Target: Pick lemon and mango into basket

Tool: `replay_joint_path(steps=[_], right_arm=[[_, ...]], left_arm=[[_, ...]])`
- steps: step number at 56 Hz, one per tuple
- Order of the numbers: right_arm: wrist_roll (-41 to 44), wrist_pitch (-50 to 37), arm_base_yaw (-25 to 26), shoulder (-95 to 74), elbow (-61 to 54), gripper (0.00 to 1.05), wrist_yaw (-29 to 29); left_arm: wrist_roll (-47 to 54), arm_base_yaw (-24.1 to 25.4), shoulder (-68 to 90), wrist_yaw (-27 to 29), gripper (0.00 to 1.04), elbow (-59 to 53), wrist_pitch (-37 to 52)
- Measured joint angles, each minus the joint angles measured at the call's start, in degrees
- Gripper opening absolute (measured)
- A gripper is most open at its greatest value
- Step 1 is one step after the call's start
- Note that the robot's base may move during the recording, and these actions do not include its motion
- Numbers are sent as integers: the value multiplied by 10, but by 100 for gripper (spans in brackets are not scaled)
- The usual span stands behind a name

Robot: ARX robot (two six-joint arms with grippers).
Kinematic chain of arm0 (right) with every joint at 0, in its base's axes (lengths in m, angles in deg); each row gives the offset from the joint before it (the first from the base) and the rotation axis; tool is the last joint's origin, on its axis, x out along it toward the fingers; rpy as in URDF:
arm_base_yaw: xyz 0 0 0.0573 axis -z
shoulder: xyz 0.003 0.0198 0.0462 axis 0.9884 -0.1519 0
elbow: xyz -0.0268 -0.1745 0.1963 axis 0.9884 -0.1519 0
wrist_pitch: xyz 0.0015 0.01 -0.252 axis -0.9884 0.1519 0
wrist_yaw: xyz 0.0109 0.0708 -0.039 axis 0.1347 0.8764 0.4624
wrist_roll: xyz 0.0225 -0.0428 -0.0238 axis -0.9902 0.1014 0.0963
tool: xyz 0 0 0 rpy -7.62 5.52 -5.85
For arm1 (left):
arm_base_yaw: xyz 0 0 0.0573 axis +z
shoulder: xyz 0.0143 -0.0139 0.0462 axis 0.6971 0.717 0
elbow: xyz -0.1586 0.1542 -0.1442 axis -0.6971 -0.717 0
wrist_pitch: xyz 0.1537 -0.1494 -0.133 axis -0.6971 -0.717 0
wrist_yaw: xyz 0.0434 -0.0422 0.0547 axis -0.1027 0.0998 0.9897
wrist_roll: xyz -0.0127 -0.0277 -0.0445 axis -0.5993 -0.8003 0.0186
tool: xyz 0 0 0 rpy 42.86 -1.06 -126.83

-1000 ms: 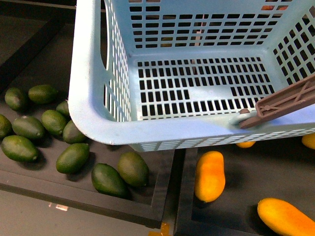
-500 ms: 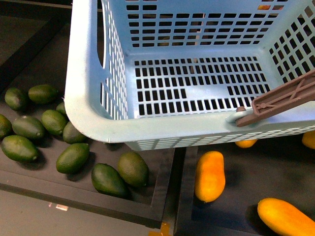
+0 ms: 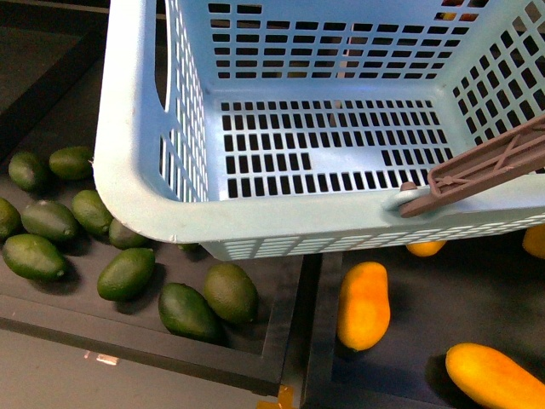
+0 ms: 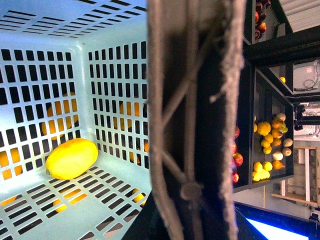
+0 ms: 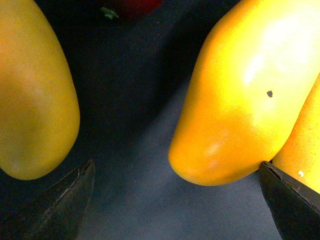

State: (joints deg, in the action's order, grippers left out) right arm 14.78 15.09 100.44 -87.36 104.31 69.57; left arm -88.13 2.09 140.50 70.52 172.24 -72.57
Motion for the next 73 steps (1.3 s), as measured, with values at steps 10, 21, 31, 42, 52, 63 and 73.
replay_joint_path(steps=[10, 21, 31, 42, 52, 63, 73], right_arm=[[-9, 0, 14, -12, 12, 96, 1], [-17, 0, 40, -19, 23, 96, 1], [-22, 0, 59, -19, 33, 96, -2], [-24, -3, 68, -30, 43, 96, -6], [-37, -8, 68, -50, 54, 96, -6], [-41, -17, 71, -67, 64, 86, -12], [-35, -23, 80, -71, 59, 62, -10]], left_arm=[[0, 0, 0, -2, 5, 0, 0], [0, 0, 0, -2, 5, 0, 0], [0, 0, 0, -1, 5, 0, 0], [0, 0, 0, -2, 5, 0, 0], [0, 0, 0, -2, 5, 0, 0], [0, 0, 0, -2, 5, 0, 0], [0, 0, 0, 0, 5, 0, 0]])
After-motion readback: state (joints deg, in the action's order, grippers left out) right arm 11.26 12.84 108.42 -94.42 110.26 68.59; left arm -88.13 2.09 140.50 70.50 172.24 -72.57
